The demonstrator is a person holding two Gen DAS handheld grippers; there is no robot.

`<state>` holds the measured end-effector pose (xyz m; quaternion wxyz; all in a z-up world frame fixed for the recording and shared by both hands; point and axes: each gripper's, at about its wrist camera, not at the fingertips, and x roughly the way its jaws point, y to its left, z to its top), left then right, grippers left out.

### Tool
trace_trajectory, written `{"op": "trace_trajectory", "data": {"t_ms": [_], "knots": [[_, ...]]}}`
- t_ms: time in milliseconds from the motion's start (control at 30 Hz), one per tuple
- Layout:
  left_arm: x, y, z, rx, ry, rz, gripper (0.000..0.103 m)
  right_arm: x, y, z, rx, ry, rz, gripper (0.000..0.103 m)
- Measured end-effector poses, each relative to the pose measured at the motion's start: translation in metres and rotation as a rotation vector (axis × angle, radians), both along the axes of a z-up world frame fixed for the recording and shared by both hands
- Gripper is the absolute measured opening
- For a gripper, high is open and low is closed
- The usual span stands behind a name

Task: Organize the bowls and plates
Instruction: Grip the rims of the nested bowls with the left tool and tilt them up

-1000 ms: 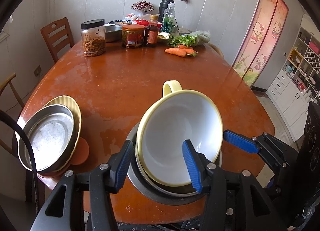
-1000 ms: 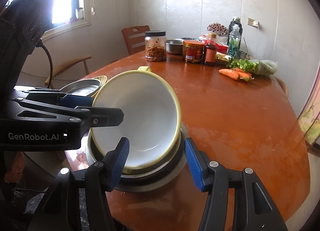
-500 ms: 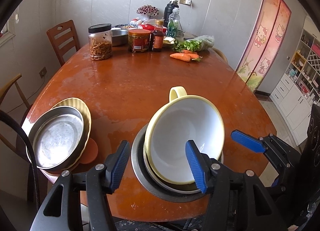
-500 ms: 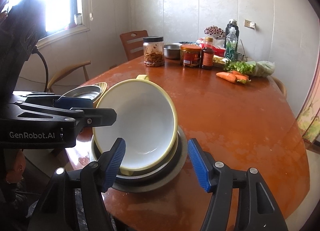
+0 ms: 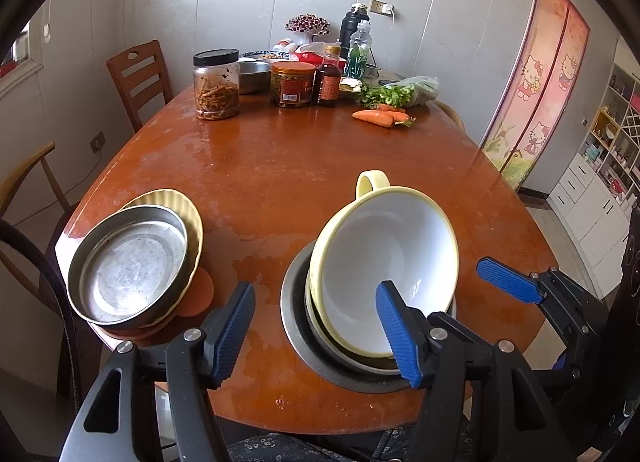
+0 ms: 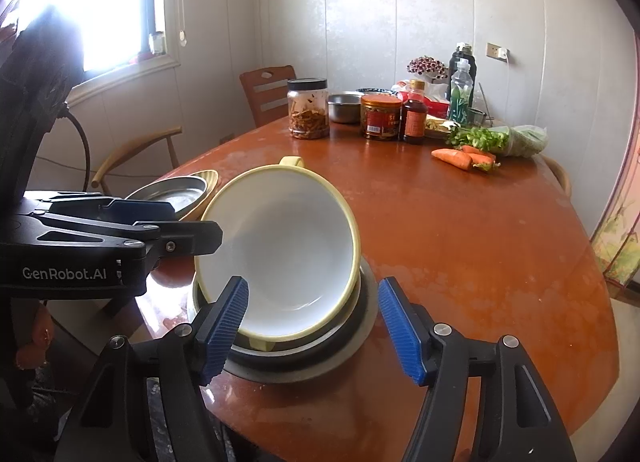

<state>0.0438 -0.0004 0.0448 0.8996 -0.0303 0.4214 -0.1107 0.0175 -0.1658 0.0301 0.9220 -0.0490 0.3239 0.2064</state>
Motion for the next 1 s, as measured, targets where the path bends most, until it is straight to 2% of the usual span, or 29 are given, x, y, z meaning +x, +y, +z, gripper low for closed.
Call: {"op": "trace_trajectory", "data": {"t_ms": [133,467,1000], "knots": [[-0.003,0.002,-0.002,-0.002,0.001,0.007,0.063,-0.002,0.001,0.0,-0.004,-0.005,-0.004,0.074],[-0.008,0.01,-0.008,-0.016,0.003,0.025,0.07,-0.003,0.0,-0.007,0.007,0.014,-0.022,0.076],[-0.013,0.015,-0.02,-0.029,0.007,0.028,0.073,-0.005,0.0,-0.018,0.012,0.016,-0.068,0.077]]}}
